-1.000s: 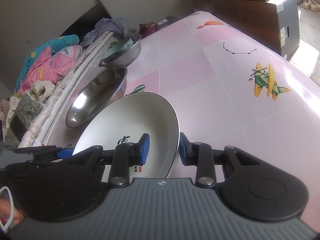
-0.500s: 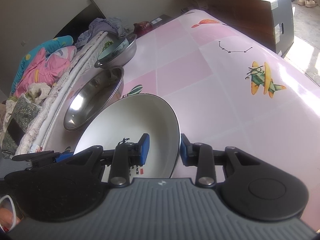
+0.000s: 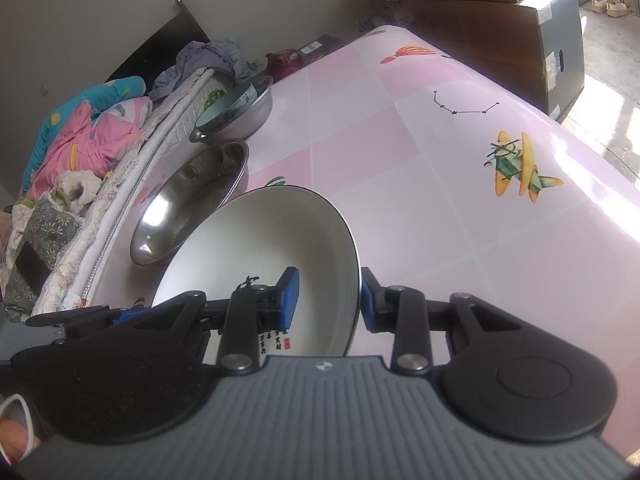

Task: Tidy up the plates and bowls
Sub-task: 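Hold the white plate rim with both grippers and carry it toward the stainless plates, then keep carrying the white plate with both grippers toward the stainless plates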

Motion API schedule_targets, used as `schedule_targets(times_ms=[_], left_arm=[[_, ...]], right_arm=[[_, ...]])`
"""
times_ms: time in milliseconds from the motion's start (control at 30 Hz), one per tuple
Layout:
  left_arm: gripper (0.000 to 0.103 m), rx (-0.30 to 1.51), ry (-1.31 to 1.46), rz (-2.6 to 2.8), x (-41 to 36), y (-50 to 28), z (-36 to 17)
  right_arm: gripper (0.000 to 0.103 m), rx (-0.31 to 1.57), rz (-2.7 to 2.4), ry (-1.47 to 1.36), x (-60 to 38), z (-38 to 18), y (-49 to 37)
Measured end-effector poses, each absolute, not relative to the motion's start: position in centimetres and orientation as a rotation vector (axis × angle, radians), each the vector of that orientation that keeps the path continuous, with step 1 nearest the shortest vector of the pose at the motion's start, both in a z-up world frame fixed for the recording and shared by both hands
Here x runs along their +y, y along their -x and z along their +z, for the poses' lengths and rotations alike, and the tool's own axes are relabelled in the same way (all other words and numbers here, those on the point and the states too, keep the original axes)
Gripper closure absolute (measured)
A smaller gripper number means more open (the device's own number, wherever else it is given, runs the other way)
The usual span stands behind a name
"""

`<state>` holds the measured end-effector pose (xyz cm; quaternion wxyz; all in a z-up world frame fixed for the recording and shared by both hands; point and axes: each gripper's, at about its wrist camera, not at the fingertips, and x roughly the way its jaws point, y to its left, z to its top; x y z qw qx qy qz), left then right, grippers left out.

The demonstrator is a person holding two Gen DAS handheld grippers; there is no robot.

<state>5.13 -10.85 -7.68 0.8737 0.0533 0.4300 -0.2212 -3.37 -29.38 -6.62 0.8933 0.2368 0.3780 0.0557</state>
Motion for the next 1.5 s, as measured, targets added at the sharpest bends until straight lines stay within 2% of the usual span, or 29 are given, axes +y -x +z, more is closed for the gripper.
schedule_targets(times_ms=[1500], left_arm=[[0.049, 0.89, -0.104, -0.447, -10.45, -5.18, -7.39]], right_arm=[[0.071, 0.781, 0.115, -0.493, -29.34, -6.26, 3.36]])
